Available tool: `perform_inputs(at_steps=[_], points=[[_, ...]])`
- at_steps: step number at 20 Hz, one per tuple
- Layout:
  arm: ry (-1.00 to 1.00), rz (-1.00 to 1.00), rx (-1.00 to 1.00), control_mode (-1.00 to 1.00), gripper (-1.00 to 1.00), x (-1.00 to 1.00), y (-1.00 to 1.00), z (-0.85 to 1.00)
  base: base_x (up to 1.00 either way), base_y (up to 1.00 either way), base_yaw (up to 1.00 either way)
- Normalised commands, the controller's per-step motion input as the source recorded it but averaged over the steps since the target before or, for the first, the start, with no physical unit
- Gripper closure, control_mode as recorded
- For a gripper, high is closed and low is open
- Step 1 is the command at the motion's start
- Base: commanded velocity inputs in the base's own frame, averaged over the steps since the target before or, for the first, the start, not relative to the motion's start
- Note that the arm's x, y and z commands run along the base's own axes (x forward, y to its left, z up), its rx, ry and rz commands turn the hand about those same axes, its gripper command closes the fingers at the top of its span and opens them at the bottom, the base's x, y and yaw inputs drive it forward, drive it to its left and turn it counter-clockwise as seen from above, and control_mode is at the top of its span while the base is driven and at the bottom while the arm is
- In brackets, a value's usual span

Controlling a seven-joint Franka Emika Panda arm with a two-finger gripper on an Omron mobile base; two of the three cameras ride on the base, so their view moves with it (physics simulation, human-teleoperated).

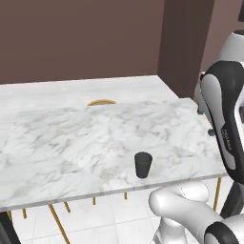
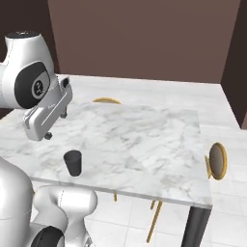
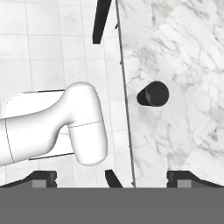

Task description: Pick the pot and glass cup and place them in the sink. Then turn on the water.

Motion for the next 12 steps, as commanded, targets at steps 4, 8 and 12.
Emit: perform_inputs(at_steps=[4,8,12], points=[[0.00,0.00,0.00,1.00,-1.00,0.00,0.00,0.00,0.29,0.14,0.19],[0.00,0.00,0.00,1.00,-1.00,0.00,0.00,0.00,0.37,0.22,0.19],[0.00,0.00,0.00,1.00,-1.00,0.00,0.00,0.00,0.26,0.35,0.10]])
